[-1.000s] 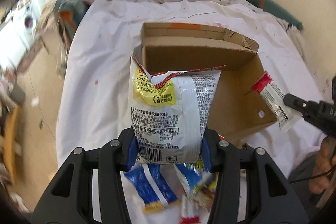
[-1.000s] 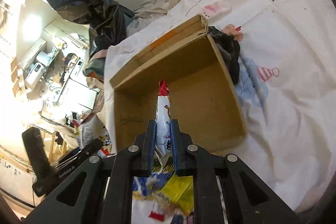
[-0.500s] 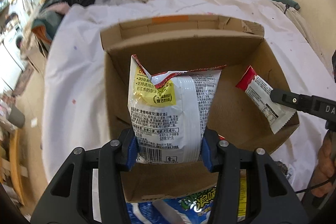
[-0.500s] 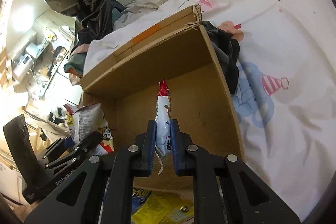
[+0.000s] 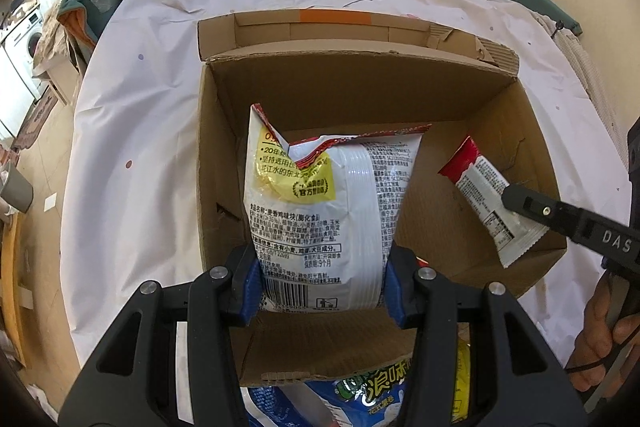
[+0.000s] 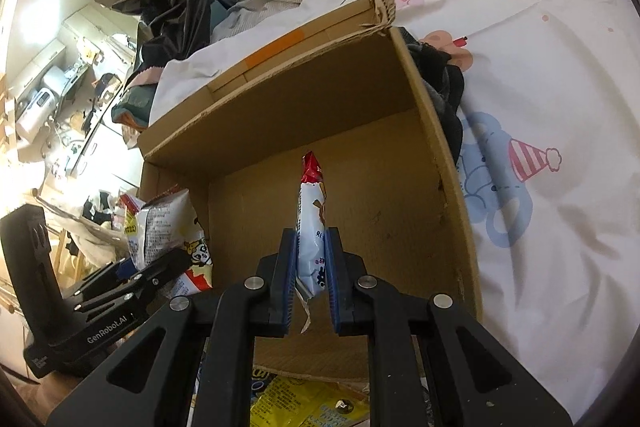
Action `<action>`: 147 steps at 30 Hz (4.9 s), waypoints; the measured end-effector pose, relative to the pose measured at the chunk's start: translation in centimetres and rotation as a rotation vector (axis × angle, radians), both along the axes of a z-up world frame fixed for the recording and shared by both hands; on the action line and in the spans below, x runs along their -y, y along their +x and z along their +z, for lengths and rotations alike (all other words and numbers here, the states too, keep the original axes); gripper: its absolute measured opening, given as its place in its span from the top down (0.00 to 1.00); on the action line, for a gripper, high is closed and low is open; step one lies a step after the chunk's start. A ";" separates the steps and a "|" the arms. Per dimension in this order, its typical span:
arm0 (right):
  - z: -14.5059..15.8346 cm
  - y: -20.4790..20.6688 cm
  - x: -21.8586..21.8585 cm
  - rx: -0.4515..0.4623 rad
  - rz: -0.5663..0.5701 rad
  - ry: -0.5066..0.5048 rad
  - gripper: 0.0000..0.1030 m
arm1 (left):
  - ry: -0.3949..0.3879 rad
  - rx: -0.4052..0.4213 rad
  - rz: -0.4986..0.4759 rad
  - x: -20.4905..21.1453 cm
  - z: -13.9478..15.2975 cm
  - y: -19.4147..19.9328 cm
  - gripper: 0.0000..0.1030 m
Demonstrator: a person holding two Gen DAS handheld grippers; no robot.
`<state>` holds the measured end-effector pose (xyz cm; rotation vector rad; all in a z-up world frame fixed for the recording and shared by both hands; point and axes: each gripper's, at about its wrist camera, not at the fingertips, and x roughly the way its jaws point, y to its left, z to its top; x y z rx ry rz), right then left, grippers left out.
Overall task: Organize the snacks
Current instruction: 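Open both grippers to drop the chip bag and bar into the box, then grasp the blue packet with the left gripper, then lift the blue packet with the left gripper while the right gripper grasps the yellow chip bag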
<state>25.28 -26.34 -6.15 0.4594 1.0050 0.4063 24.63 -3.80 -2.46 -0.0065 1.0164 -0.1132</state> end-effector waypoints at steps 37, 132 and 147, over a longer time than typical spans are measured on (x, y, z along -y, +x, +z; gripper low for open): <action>2.7 -2.5 0.1 0.081 -0.011 -0.043 0.27 | 0.016 0.178 -0.012 -1.5 4.0 -4.2 0.17; -8.0 -9.6 -4.8 -0.512 -0.060 0.082 0.33 | -0.166 -0.258 0.330 -7.3 -3.3 -13.2 0.74; -2.0 -13.4 -2.1 -0.310 0.012 0.126 0.62 | -0.157 -0.209 0.393 -8.6 -2.8 -13.7 0.74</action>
